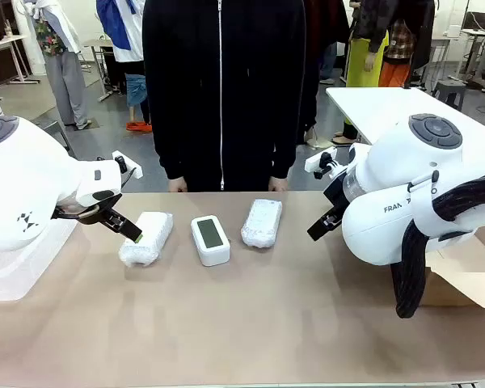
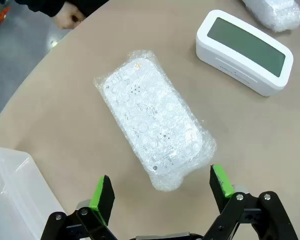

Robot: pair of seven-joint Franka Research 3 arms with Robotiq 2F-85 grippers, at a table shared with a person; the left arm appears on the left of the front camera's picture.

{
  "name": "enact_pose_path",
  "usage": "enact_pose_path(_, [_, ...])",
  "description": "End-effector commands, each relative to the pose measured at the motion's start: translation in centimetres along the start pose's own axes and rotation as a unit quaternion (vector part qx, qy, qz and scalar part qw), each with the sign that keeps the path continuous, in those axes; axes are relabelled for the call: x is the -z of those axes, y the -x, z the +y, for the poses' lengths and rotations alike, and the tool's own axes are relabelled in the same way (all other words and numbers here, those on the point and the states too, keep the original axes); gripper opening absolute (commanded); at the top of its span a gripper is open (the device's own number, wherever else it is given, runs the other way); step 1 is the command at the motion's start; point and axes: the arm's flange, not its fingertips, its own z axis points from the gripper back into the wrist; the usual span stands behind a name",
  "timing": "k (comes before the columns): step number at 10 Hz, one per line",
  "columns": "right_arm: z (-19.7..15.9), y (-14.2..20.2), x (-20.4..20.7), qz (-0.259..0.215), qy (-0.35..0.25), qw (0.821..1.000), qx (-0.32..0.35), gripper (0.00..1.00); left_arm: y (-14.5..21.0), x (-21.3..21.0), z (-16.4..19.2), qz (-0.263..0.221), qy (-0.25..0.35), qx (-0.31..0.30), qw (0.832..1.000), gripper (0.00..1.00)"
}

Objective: Separate and place wrapped and unwrapped clocks.
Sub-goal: Pick up the Digital clock indicated by the person.

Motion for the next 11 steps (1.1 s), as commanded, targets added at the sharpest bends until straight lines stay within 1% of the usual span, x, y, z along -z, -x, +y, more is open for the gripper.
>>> enact_pose_path(1, [0.00, 0.00, 0.00, 0.000, 0.000, 1.000, 0.000, 1.00, 0.00, 0.00, -0.01, 0.000, 0.000, 0.000, 1.000, 1.00])
enact_pose_path(11, [0.00, 0.00, 0.00, 0.000, 0.000, 1.000, 0.000, 1.00, 0.00, 0.00, -0.01, 0.000, 0.000, 0.000, 1.000, 1.00])
